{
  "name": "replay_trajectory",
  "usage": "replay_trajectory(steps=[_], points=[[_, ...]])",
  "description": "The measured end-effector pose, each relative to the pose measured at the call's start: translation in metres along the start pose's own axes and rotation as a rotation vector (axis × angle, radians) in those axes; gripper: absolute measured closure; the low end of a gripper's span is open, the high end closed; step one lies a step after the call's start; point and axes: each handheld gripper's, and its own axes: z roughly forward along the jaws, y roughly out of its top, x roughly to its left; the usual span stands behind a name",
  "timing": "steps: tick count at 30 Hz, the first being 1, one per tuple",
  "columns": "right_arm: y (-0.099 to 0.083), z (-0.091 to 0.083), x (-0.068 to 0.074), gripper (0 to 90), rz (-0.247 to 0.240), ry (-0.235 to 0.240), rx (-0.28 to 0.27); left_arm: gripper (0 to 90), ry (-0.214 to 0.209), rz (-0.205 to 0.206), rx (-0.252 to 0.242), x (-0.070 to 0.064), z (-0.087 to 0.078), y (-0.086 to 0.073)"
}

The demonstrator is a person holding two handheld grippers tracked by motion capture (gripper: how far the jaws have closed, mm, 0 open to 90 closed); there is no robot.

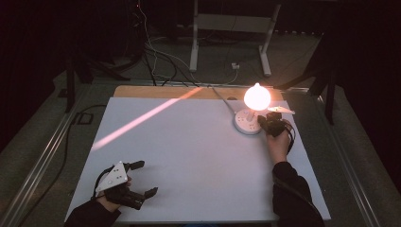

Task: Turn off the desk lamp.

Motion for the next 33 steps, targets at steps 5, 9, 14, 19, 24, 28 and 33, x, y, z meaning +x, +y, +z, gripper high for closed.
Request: replay_trajectory(steps=[5, 9, 14, 19, 24, 28, 33], points=[[-0.002, 0.001, -0.001, 89.9, 0.002, 0.009, -0.018, 0.6, 0.000, -0.003, -0.001, 0.000, 0.000, 0.000], [0.000, 0.000, -0.001, 89.9, 0.003, 0.000, -0.005, 0.6, 0.001, 0.000, -0.002, 0.000, 0.000, 0.000], [0.008, -0.010, -0.004, 89.8, 0.020, 0.011, -0.037, 0.6, 0.002, -0.003, -0.002, 0.000, 0.000, 0.000], [0.013, -0.018, -0.005, 89.8, 0.027, 0.013, -0.064, 0.6, 0.003, -0.001, 0.000, 0.000, 0.000, 0.000], [0.016, -0.021, -0.006, 89.8, 0.042, 0.013, -0.079, 0.6, 0.003, -0.002, 0.001, 0.000, 0.000, 0.000], [0.016, -0.022, -0.007, 89.8, 0.045, 0.011, -0.080, 0.5, 0.005, -0.001, -0.004, 0.000, 0.000, 0.000], [0.016, -0.023, -0.007, 89.8, 0.045, 0.007, -0.082, 0.6, 0.008, -0.001, -0.006, 0.000, 0.000, 0.000]])
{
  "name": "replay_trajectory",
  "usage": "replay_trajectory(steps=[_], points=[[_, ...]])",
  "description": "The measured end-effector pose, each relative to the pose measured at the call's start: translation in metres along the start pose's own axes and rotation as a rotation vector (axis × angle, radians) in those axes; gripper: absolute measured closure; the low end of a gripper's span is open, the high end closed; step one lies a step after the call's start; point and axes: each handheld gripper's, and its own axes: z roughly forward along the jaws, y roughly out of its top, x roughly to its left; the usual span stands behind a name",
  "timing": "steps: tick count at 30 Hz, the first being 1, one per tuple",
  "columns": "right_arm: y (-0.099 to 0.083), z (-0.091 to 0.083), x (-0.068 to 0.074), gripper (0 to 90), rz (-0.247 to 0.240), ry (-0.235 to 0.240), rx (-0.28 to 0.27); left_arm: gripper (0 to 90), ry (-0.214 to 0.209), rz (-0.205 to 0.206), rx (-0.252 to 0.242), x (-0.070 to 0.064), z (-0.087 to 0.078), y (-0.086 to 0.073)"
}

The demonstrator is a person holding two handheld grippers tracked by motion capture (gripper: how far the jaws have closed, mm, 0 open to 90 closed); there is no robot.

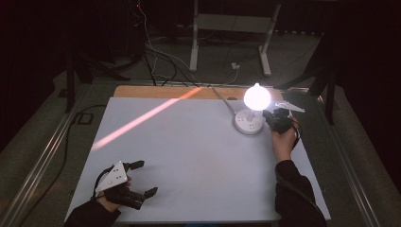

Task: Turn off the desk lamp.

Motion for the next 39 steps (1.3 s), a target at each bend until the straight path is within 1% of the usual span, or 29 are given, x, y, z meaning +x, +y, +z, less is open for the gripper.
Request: replay_trajectory(steps=[9, 17, 39], points=[[-0.001, 0.002, 0.001, 89.8, -0.010, -0.005, 0.005, 0.6, -0.002, -0.002, -0.001, 0.000, 0.000, 0.000], [-0.004, 0.006, 0.000, 89.8, -0.014, -0.009, 0.021, 0.5, -0.003, -0.003, -0.001, 0.000, 0.000, 0.000], [-0.016, 0.019, -0.001, 89.8, -0.021, -0.016, 0.080, 0.5, -0.004, -0.004, 0.000, 0.000, 0.000, 0.000]])
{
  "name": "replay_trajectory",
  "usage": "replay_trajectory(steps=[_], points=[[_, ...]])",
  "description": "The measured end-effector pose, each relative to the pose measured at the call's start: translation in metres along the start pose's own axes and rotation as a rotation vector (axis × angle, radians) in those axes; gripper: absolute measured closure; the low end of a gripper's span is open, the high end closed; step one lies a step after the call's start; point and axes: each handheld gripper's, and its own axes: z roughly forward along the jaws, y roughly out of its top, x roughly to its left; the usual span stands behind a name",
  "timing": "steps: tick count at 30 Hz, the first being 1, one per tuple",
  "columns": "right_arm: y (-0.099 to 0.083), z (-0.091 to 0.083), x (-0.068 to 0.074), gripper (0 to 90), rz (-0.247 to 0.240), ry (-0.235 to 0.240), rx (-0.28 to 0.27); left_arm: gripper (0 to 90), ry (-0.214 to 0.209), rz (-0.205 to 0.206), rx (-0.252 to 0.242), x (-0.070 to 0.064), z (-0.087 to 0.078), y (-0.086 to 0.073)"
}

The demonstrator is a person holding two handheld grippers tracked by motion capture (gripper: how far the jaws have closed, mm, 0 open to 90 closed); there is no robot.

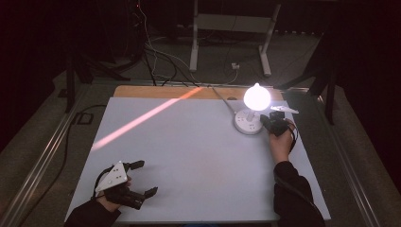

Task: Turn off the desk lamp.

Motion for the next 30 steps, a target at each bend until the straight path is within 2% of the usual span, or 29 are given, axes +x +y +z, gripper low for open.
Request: replay_trajectory(steps=[9, 20, 22, 26, 30], points=[[-0.0007, 0.0027, 0.0041, 89.8, -0.016, 0.005, 0.008, 0.6, 0.000, 0.000, 0.001, -0.0001, 0.0000, 0.0000], [-0.0034, 0.0030, 0.0045, 90.0, -0.036, -0.005, -0.007, 0.6, 0.001, 0.000, 0.001, 0.0000, 0.0001, -0.0001], [-0.0042, 0.0031, 0.0038, 90.0, -0.019, 0.000, -0.014, 0.6, 0.001, 0.000, 0.001, -0.0001, 0.0002, 0.0000], [-0.0017, 0.0027, 0.0047, 89.8, -0.025, -0.001, -0.002, 0.6, 0.000, -0.001, 0.001, 0.0004, -0.0002, -0.0001], [0.0021, -0.0016, 0.0057, 89.8, -0.024, -0.002, -0.022, 0.6, 0.001, -0.003, 0.000, 0.0006, -0.0003, -0.0001]])
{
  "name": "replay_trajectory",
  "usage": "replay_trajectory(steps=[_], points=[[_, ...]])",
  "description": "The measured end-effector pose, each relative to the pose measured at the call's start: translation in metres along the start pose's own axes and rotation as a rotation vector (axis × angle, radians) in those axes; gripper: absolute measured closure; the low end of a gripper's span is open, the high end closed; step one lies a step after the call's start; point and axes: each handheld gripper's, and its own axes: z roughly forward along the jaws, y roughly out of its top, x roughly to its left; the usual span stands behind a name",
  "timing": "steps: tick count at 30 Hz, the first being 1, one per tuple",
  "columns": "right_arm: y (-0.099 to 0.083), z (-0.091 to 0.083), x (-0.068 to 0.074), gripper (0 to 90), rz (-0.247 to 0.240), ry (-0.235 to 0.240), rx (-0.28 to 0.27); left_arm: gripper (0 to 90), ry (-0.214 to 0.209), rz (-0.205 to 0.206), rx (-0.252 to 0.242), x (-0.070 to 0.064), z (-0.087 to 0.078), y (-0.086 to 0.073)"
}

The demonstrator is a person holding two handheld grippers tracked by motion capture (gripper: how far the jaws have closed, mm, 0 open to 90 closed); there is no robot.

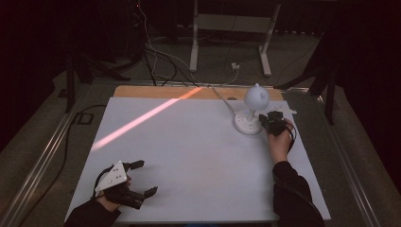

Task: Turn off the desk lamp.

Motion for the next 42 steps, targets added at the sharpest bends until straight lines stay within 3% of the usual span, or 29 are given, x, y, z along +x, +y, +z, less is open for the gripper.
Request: replay_trajectory(steps=[6, 14, 18, 23, 26, 31, 33, 34, 36, 37, 42], points=[[0.008, -0.011, -0.001, 89.7, 0.009, 0.001, -0.047, 0.6, -0.002, 0.000, -0.001, -0.001, 0.000, 0.000], [0.013, -0.015, 0.000, 82.1, 0.007, -0.007, -0.052, 0.6, -0.002, 0.000, -0.001, 0.000, 0.000, 0.000], [0.015, -0.016, -0.003, 73.7, -0.007, 0.038, -0.034, 0.6, -0.002, 0.001, 0.000, -0.001, 0.000, 0.000], [0.015, -0.020, -0.004, 55.7, -0.027, 0.038, -0.031, 0.5, -0.001, 0.001, 0.000, -0.001, 0.000, 0.000], [0.014, -0.021, -0.006, 38.2, -0.018, 0.035, -0.031, 0.6, -0.002, 0.002, 0.000, -0.001, 0.000, 0.000], [0.011, -0.023, -0.008, 22.4, 0.012, 0.039, -0.015, 0.6, -0.004, 0.001, 0.000, 0.000, 0.000, 0.000], [0.010, -0.027, -0.007, 15.1, 0.007, 0.038, -0.032, 0.6, -0.004, 0.001, -0.001, 0.000, 0.000, 0.000], [0.010, -0.028, -0.006, 12.9, 0.008, 0.042, -0.028, 0.6, -0.005, 0.001, -0.002, 0.000, 0.000, 0.000], [0.008, -0.033, -0.007, 0.2, -0.005, 0.080, -0.035, 0.6, -0.005, 0.001, -0.002, -0.001, 0.000, 0.000], [0.008, -0.036, -0.007, 0.0, -0.001, 0.103, -0.039, 0.6, -0.006, 0.003, -0.002, -0.001, -0.001, 0.000], [0.000, -0.045, -0.005, 0.0, -0.010, 0.117, -0.037, 0.5, -0.008, 0.001, -0.006, -0.001, -0.001, 0.001]])
